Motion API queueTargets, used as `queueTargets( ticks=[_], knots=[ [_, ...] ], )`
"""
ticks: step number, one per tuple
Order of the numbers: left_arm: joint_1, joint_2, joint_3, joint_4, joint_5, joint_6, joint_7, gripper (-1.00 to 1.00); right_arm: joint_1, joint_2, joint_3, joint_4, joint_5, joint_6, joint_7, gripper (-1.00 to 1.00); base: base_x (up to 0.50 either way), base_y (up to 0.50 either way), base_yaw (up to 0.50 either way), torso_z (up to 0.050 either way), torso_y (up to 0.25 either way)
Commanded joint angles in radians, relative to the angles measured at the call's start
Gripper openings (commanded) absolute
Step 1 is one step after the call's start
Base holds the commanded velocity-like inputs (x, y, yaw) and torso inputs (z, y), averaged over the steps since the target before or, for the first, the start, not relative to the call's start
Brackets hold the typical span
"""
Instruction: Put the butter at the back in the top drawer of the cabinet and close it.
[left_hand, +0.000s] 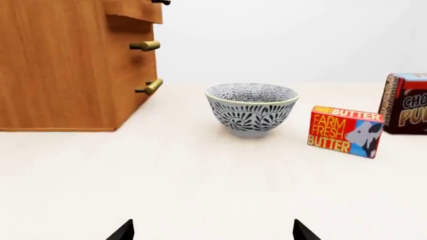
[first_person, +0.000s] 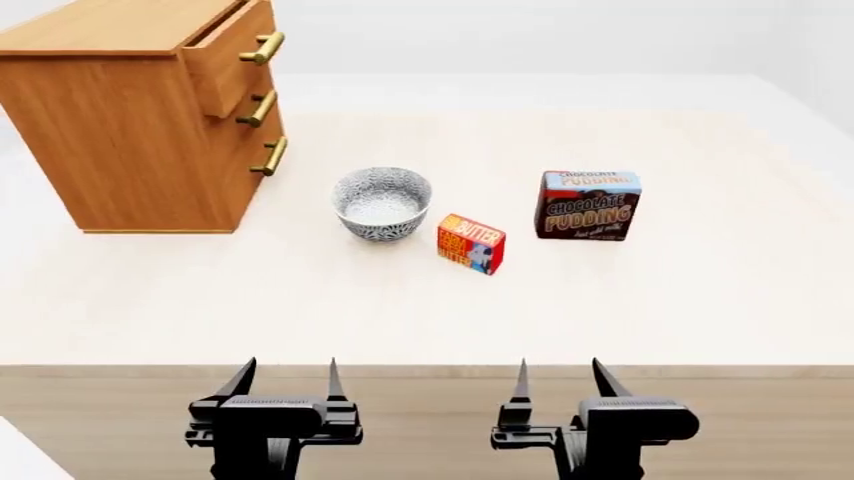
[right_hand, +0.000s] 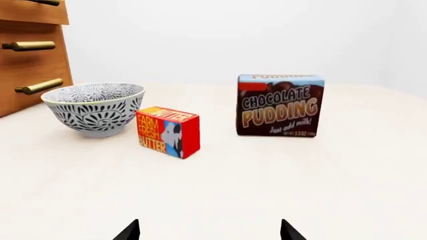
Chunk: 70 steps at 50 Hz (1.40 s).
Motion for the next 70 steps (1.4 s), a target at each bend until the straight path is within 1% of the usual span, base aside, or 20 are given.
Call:
queueTargets(
  ticks=[1, 12, 21, 31, 37, 44, 53, 63, 67, 70],
  knots=[
    [-0.003, -0.019, 0.018, -0.005, -0.026, 0.004, -0.014, 1.0, -0.001, 0.016, -0.022, -0.003, 0.014, 0.001, 0.022, 1.0, 0.0, 0.5, 0.0, 0.0, 0.0],
    [-0.008, -0.028, 0.023, -0.006, -0.05, -0.009, -0.031, 1.0, -0.004, 0.028, -0.036, -0.008, 0.025, -0.001, 0.037, 1.0, 0.0, 0.5, 0.0, 0.0, 0.0],
    [-0.01, -0.037, 0.033, -0.002, -0.065, -0.018, -0.043, 1.0, -0.004, 0.038, -0.047, -0.006, 0.037, -0.01, 0.05, 1.0, 0.0, 0.03, 0.0, 0.0, 0.0],
    [-0.01, -0.047, 0.041, 0.004, -0.084, -0.031, -0.056, 1.0, -0.007, 0.041, -0.043, -0.01, 0.048, -0.02, 0.085, 1.0, 0.0, 0.0, 0.0, 0.047, -0.026],
    [0.008, -0.056, 0.044, 0.047, -0.091, -0.037, -0.068, 1.0, -0.026, 0.052, -0.055, -0.065, 0.041, 0.001, 0.102, 1.0, 0.0, 0.0, 0.0, 0.05, -0.027],
    [0.034, -0.079, 0.048, 0.178, -0.107, -0.117, -0.085, 1.0, -0.066, 0.072, -0.056, -0.209, 0.063, 0.065, 0.111, 1.0, 0.0, 0.0, 0.0, 0.05, -0.025],
    [0.09, -0.119, 0.048, 0.462, -0.115, -0.24, -0.124, 1.0, -0.107, 0.114, -0.041, -0.461, 0.111, 0.218, 0.128, 1.0, 0.0, 0.0, 0.0, 0.05, -0.009],
    [0.084, -0.16, 0.042, 0.694, -0.152, -0.402, -0.146, 1.0, -0.111, 0.152, -0.055, -0.644, 0.099, 0.34, 0.15, 1.0, 0.0, 0.0, 0.0, 0.05, 0.0],
    [0.077, -0.171, 0.032, 0.754, -0.165, -0.448, -0.158, 1.0, -0.097, 0.16, -0.053, -0.692, 0.106, 0.392, 0.159, 1.0, 0.0, 0.0, 0.0, 0.046, 0.0],
    [0.078, -0.179, 0.03, 0.794, -0.172, -0.472, -0.162, 1.0, -0.086, 0.165, -0.052, -0.728, 0.104, 0.435, 0.172, 1.0, 0.0, 0.0, 0.0, 0.0, 0.0]
  ],
)
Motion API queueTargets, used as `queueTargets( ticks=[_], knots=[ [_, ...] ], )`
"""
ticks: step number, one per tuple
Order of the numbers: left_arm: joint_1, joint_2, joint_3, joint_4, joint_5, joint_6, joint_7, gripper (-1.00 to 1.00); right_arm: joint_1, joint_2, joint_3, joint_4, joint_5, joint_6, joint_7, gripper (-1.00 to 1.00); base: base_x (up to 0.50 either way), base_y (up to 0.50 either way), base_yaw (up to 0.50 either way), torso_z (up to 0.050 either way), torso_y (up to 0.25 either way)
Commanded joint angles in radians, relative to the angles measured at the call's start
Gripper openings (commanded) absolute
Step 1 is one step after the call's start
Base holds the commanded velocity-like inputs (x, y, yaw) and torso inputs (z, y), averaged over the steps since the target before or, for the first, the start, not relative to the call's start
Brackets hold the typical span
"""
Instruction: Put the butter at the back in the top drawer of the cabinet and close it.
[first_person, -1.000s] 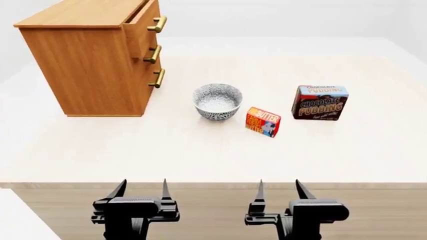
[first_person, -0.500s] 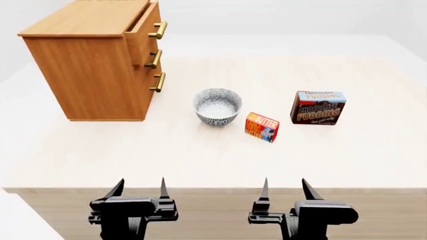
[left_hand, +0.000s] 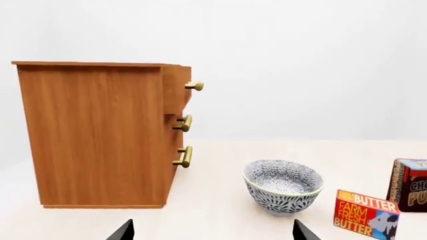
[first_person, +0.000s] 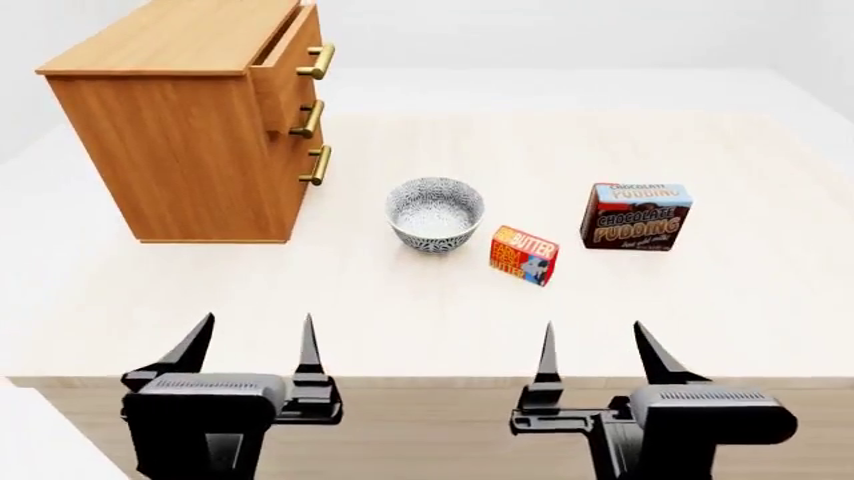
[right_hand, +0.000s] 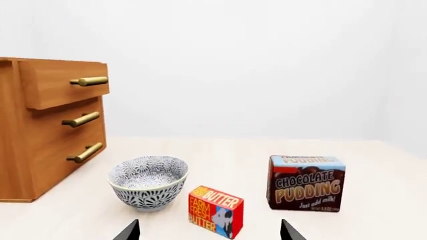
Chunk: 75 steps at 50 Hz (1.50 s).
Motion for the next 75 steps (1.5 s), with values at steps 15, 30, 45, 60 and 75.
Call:
queueTargets(
  ticks=[15, 30, 45, 60, 75],
  knots=[
    [0.038, -0.058, -0.017, 0.302, -0.046, -0.113, -0.032, 1.0, -0.014, 0.058, -0.005, -0.273, -0.012, 0.131, 0.045, 1.0, 0.01, 0.0, 0.0, 0.0, 0.0],
    [0.066, -0.069, -0.009, 0.305, -0.049, -0.07, -0.027, 1.0, -0.052, 0.065, -0.004, -0.292, -0.012, 0.062, 0.062, 1.0, 0.45, -0.05, 0.0, 0.0, 0.0],
    [0.072, -0.078, -0.003, 0.303, -0.055, -0.059, -0.031, 1.0, -0.052, 0.076, -0.015, -0.285, -0.007, 0.056, 0.073, 1.0, 0.5, -0.05, 0.0, 0.0, 0.0],
    [0.067, -0.087, 0.005, 0.307, -0.062, -0.068, -0.04, 1.0, -0.049, 0.087, -0.018, -0.28, 0.007, 0.049, 0.08, 1.0, 0.5, 0.0, 0.0, 0.0, 0.0],
    [0.066, -0.096, 0.01, 0.311, -0.071, -0.074, -0.048, 1.0, -0.05, 0.081, -0.004, -0.281, 0.018, 0.051, 0.113, 1.0, 0.2, 0.0, 0.0, 0.0, 0.001]
  ],
)
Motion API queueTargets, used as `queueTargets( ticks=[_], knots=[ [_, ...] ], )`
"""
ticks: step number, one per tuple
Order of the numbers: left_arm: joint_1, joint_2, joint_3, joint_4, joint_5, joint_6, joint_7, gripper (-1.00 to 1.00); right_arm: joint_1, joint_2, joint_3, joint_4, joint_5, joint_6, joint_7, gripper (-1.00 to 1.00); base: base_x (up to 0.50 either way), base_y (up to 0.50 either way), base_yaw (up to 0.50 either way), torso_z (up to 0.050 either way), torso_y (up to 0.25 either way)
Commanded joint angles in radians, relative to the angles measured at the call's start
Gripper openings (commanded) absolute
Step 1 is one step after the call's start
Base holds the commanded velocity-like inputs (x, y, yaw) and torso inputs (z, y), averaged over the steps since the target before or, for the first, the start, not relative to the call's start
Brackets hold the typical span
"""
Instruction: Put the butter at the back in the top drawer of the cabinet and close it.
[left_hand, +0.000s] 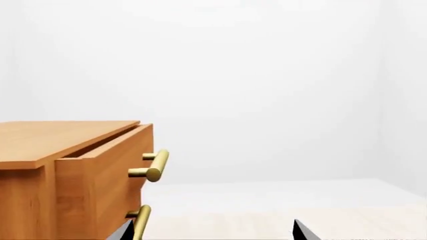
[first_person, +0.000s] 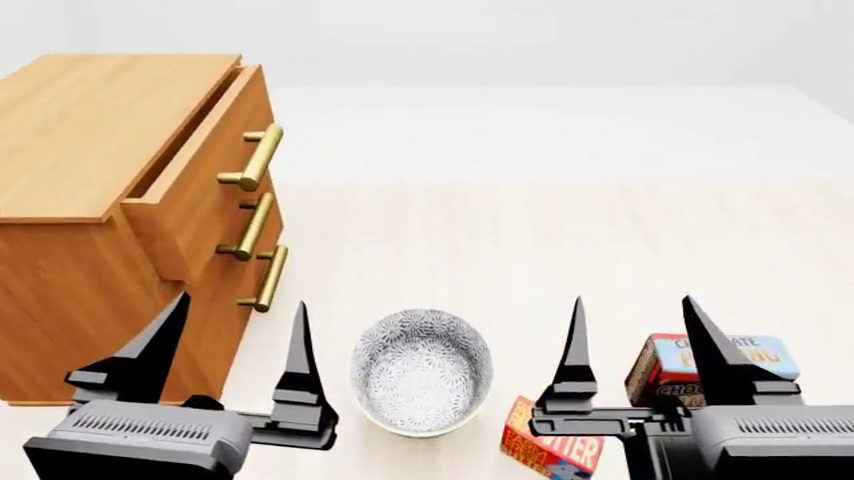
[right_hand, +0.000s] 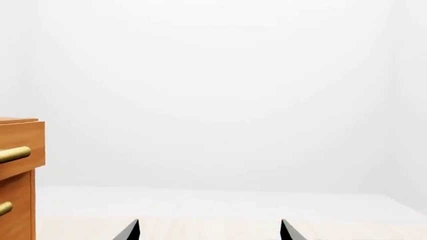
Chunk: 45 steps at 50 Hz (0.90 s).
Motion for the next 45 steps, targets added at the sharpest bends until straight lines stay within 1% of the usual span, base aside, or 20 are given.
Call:
queueTargets(
  ticks=[1, 7, 13, 17, 19, 20, 21, 23, 25, 27, 29, 32, 33, 35, 40, 43, 45],
  knots=[
    [0.001, -0.008, 0.004, 0.004, -0.008, -0.004, -0.005, 1.0, -0.01, 0.001, 0.007, 0.0, 0.008, -0.012, 0.017, 1.0, 0.0, 0.0, 0.0, 0.0, 0.0],
    [0.011, -0.02, 0.004, 0.027, -0.016, -0.008, -0.003, 1.0, -0.038, 0.012, 0.016, -0.006, 0.02, -0.041, 0.013, 1.0, 0.0, 0.0, 0.0, 0.0, 0.0],
    [0.012, -0.04, -0.015, 0.096, -0.056, -0.056, -0.011, 1.0, -0.093, 0.025, 0.033, -0.021, 0.02, -0.111, 0.01, 1.0, 0.0, 0.0, 0.0, 0.0, 0.0],
    [-0.001, -0.063, -0.036, 0.144, -0.106, -0.1, -0.044, 1.0, -0.111, 0.032, 0.04, -0.029, 0.02, -0.132, 0.012, 1.0, 0.0, 0.0, 0.0, 0.0, 0.0],
    [-0.02, -0.154, -0.006, 0.145, -0.18, -0.062, -0.149, 1.0, -0.111, 0.034, 0.041, -0.028, 0.024, -0.134, 0.011, 1.0, 0.0, 0.0, 0.0, 0.0, 0.0],
    [-0.034, -0.215, 0.022, 0.145, -0.221, -0.033, -0.22, 1.0, -0.111, 0.035, 0.041, -0.027, 0.026, -0.135, 0.011, 1.0, 0.0, 0.0, 0.0, 0.0, 0.0],
    [-0.059, -0.293, 0.064, 0.145, -0.269, 0.007, -0.305, 1.0, -0.11, 0.036, 0.041, -0.026, 0.028, -0.135, 0.01, 1.0, 0.0, 0.0, 0.0, 0.0, 0.0],
    [-0.126, -0.441, 0.165, 0.145, -0.352, 0.089, -0.464, 1.0, -0.107, 0.038, 0.039, -0.022, 0.03, -0.134, 0.009, 1.0, 0.0, 0.0, 0.0, 0.0, 0.0],
    [-0.204, -0.548, 0.25, 0.145, -0.43, 0.148, -0.584, 1.0, -0.105, 0.04, 0.039, -0.02, 0.032, -0.133, 0.009, 1.0, 0.0, 0.0, 0.0, 0.0, 0.0],
    [-0.292, -0.63, 0.322, 0.145, -0.503, 0.187, -0.673, 1.0, -0.102, 0.042, 0.039, -0.018, 0.034, -0.133, 0.01, 1.0, 0.0, 0.0, 0.0, 0.0, 0.0],
    [-0.401, -0.702, 0.422, 0.145, -0.554, 0.213, -0.764, 1.0, -0.098, 0.043, 0.039, -0.015, 0.036, -0.131, 0.01, 1.0, 0.0, 0.0, 0.0, 0.0, 0.0],
    [-0.614, -0.809, 0.607, 0.146, -0.643, 0.292, -0.868, 1.0, -0.095, 0.045, 0.038, -0.013, 0.042, -0.129, 0.01, 1.0, 0.0, 0.0, 0.0, 0.0, 0.0],
    [-0.684, -0.836, 0.672, 0.146, -0.66, 0.319, -0.894, 1.0, -0.095, 0.046, 0.038, -0.013, 0.043, -0.129, 0.01, 1.0, 0.0, 0.0, 0.0, 0.0, 0.0],
    [-0.814, -0.873, 0.762, 0.145, -0.735, 0.35, -0.943, 1.0, -0.096, 0.048, 0.038, -0.013, 0.044, -0.131, 0.011, 1.0, 0.0, 0.0, 0.0, 0.0, 0.0],
    [-1.024, -0.918, 0.853, 0.145, -0.884, 0.363, -0.973, 1.0, -0.097, 0.051, 0.038, -0.013, 0.048, -0.134, 0.012, 1.0, 0.0, 0.0, 0.0, 0.0, 0.0],
    [-1.205, -0.96, 0.942, 0.146, -0.966, 0.384, -0.992, 1.0, -0.098, 0.053, 0.038, -0.015, 0.051, -0.133, 0.014, 1.0, 0.0, 0.0, 0.0, 0.0, 0.0],
    [-1.33, -0.975, 1.013, 0.145, -1.022, 0.384, -0.999, 1.0, -0.1, 0.055, 0.037, -0.017, 0.052, -0.135, 0.014, 1.0, 0.0, 0.0, 0.0, 0.0, 0.0]
  ],
)
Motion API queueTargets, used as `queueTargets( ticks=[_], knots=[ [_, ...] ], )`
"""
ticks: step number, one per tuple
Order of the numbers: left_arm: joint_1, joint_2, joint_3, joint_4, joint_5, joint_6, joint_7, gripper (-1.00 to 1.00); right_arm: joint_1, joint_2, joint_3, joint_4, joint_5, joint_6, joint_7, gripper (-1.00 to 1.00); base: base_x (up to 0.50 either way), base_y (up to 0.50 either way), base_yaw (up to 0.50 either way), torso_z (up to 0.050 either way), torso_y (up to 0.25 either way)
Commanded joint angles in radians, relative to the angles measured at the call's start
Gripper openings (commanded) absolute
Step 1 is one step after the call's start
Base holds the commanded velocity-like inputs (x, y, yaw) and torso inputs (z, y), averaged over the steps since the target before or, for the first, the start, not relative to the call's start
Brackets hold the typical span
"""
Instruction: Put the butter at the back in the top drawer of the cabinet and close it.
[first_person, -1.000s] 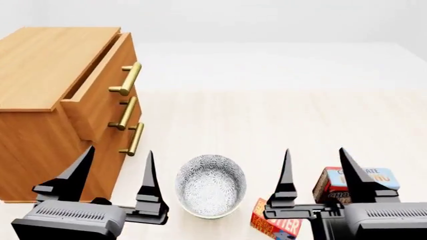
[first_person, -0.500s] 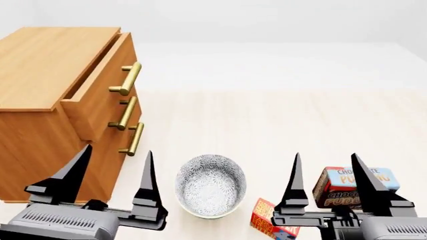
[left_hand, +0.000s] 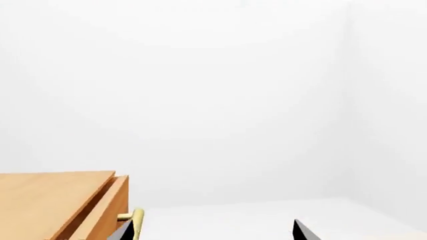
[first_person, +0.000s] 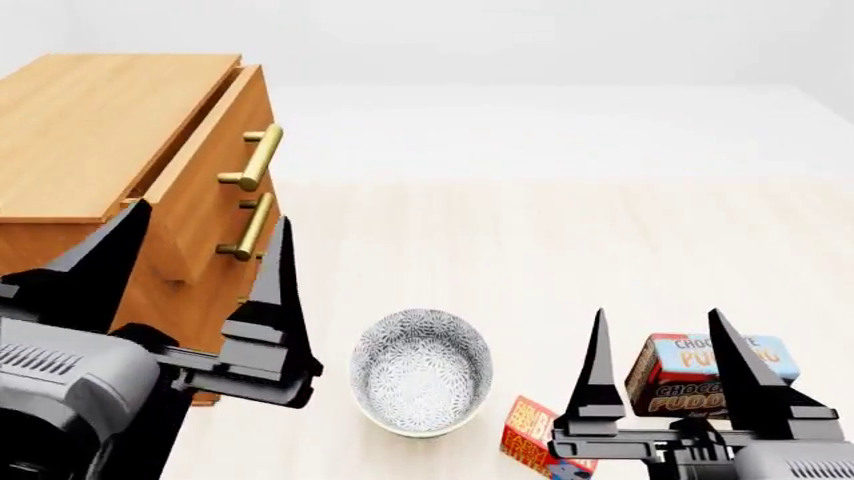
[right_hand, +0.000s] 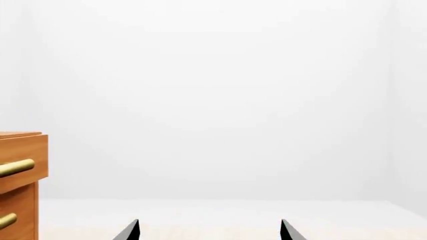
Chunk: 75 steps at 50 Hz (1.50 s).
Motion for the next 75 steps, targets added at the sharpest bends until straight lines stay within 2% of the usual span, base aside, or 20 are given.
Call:
queueTargets(
  ticks=[1, 10, 17, 26, 38, 46, 56, 67, 75],
  knots=[
    [-0.595, -0.194, 0.36, 0.005, -0.334, 0.08, -0.175, 1.0, -0.006, 0.009, -0.001, -0.002, 0.01, -0.007, 0.002, 1.0, 0.0, 0.0, 0.0, 0.0, 0.0],
    [-0.908, -0.141, 0.295, -0.126, -0.749, -0.1, -0.137, 1.0, -0.011, 0.02, 0.002, -0.008, 0.028, -0.008, 0.0, 1.0, 0.0, 0.0, 0.0, 0.0, 0.0],
    [-1.098, -0.068, 0.271, -0.287, -0.959, -0.262, -0.124, 1.0, -0.009, 0.027, 0.002, -0.008, 0.039, -0.004, 0.0, 1.0, 0.0, 0.0, 0.0, 0.0, 0.0],
    [-1.28, 0.072, 0.323, -0.635, -1.22, -0.526, -0.027, 1.0, -0.009, 0.035, -0.001, -0.006, 0.046, -0.005, -0.001, 1.0, 0.0, 0.0, 0.0, 0.0, 0.0],
    [-1.442, 0.247, 0.443, -1.059, -1.385, -0.803, -0.023, 1.0, -0.008, 0.043, -0.01, -0.002, 0.053, -0.005, -0.002, 1.0, 0.0, 0.0, 0.0, 0.0, 0.0],
    [-1.527, 0.379, 0.521, -1.369, -1.403, -0.963, 0.018, 1.0, -0.008, 0.048, -0.011, -0.003, 0.057, -0.004, 0.001, 1.0, 0.0, 0.0, 0.0, 0.0, 0.0],
    [-1.557, 0.515, 0.621, -1.664, -1.461, -1.127, 0.051, 1.0, -0.009, 0.053, -0.014, -0.003, 0.059, -0.007, 0.005, 1.0, 0.0, 0.0, 0.0, 0.0, 0.0],
    [-1.587, 0.642, 0.685, -1.911, -1.394, -1.304, 0.162, 1.0, -0.01, 0.059, -0.017, -0.005, 0.064, -0.008, 0.007, 1.0, 0.0, 0.0, 0.0, 0.0, 0.0],
    [-1.577, 0.643, 0.702, -1.914, -1.395, -1.323, 0.159, 1.0, -0.008, 0.063, -0.019, -0.004, 0.07, -0.007, 0.009, 1.0, 0.0, 0.0, 0.0, 0.0, 0.0]
  ],
)
